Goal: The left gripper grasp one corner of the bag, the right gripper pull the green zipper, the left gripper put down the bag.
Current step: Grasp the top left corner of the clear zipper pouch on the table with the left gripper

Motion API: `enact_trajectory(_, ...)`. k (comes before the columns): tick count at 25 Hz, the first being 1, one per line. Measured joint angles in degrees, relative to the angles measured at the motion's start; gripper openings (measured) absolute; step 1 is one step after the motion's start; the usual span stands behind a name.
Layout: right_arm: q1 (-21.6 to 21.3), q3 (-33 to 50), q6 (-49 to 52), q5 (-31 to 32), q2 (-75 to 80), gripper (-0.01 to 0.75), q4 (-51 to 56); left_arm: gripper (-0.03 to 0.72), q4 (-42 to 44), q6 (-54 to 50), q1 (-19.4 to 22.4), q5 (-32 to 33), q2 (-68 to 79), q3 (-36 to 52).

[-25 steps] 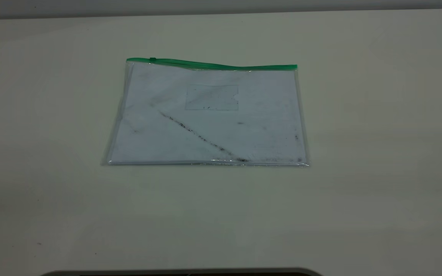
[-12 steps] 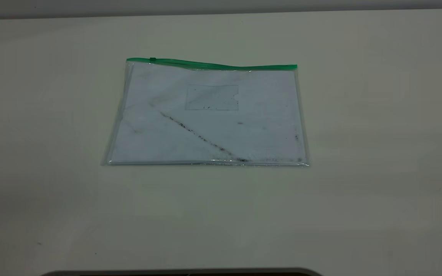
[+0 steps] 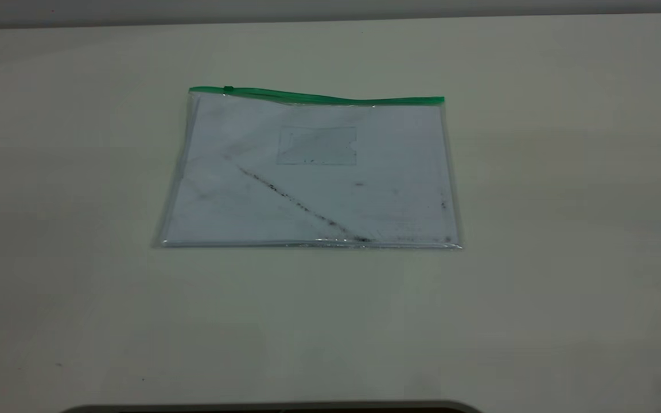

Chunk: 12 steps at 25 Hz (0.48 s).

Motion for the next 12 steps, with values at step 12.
enact_trajectory(12, 0.0, -10.5, -38.8, -17.2, 41.2, 0.454, 35.5, 0.538, -0.2, 4.6, 0.0, -24.4, 42.7, -13.1)
